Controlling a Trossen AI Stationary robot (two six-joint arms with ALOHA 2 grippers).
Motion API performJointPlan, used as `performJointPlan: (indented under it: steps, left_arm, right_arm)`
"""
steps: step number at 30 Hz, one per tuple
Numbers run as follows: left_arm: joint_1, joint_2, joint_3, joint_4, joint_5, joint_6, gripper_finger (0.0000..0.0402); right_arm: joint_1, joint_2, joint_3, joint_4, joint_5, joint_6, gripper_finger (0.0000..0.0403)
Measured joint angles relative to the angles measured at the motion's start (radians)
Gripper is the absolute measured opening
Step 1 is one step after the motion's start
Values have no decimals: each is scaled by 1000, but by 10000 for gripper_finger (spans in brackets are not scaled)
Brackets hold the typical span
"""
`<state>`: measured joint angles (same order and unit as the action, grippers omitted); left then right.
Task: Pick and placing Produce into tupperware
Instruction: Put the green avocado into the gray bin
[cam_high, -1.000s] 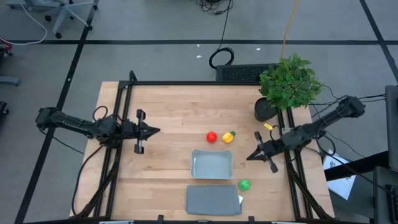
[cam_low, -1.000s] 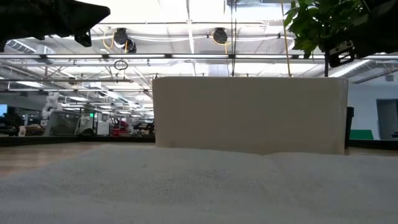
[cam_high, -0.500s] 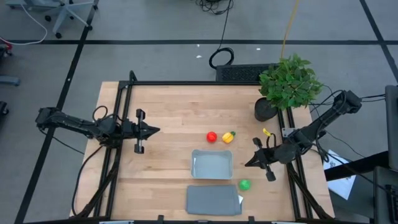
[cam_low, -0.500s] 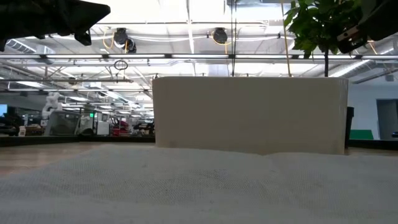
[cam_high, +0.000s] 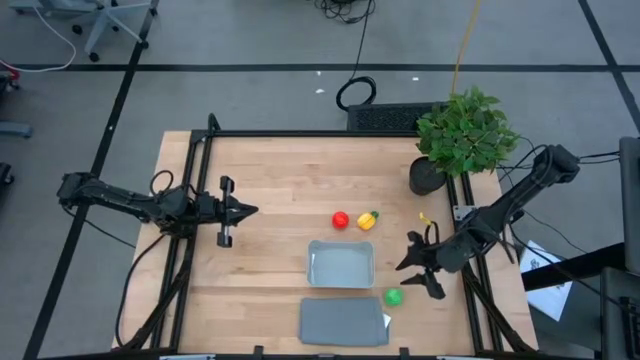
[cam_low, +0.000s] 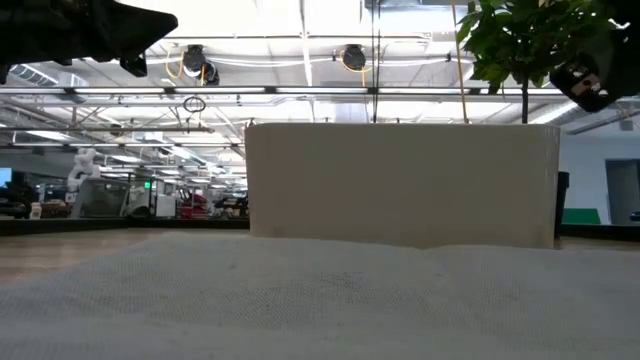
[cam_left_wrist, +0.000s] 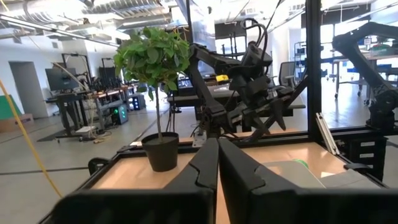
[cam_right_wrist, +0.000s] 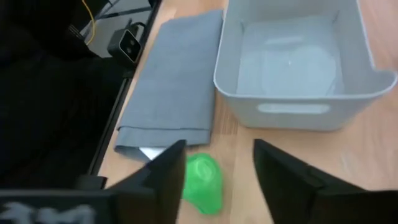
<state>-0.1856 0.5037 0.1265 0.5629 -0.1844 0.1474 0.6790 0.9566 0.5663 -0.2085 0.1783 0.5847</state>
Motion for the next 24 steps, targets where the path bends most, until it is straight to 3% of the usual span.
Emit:
performJointPlan:
  steps: [6,10,24]
  left_arm:
    - [0,0,0,-8,0,-18,21]
    - [0,0,0,-20,0,-27,21]
    - [0,0,0,-44,0,-55,21]
  right_arm:
    - [4,61,0,9,-13,69,293]
    - [4,93,0,16,-53,114,333]
    - [4,218,0,130,-134,156,348]
